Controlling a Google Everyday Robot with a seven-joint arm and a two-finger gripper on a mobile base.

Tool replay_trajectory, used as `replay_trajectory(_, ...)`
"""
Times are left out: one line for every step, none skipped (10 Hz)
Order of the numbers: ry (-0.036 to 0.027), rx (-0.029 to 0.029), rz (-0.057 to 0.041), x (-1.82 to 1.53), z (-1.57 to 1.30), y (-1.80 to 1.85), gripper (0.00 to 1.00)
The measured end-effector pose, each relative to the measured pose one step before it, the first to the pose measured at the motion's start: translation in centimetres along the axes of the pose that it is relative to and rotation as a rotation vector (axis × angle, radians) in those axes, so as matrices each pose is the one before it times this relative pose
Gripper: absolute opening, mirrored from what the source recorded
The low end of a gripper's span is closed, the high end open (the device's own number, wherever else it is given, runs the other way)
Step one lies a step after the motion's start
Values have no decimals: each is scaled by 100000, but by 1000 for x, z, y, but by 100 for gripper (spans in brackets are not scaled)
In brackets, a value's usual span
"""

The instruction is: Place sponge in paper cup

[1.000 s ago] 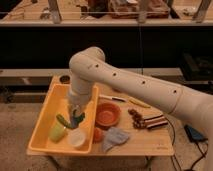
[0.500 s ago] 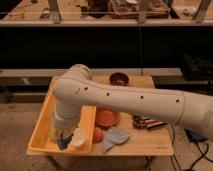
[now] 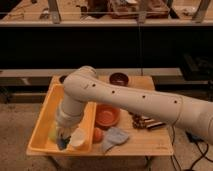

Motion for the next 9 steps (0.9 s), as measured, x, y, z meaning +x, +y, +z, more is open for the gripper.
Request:
replay_trajectory(-1268, 2104, -702, 117, -12, 289, 12)
replay_trajectory(-729, 2211, -445, 73, -121, 287, 12)
replay_trajectory(-1248, 3943, -980, -112, -573, 917, 12)
replay_trajectory(-814, 2653, -370, -135, -577, 990, 12)
replay_trajectory(-512, 1837, 247, -48, -435, 851, 12)
replay_trajectory(-695, 2573, 335, 86, -361, 1009, 12)
replay_trajectory(-557, 1765, 62, 119, -126, 435, 12)
replay_trajectory(-1265, 2126, -860, 159, 101, 223, 12)
replay_trajectory(-909, 1390, -717, 147, 152, 2, 12)
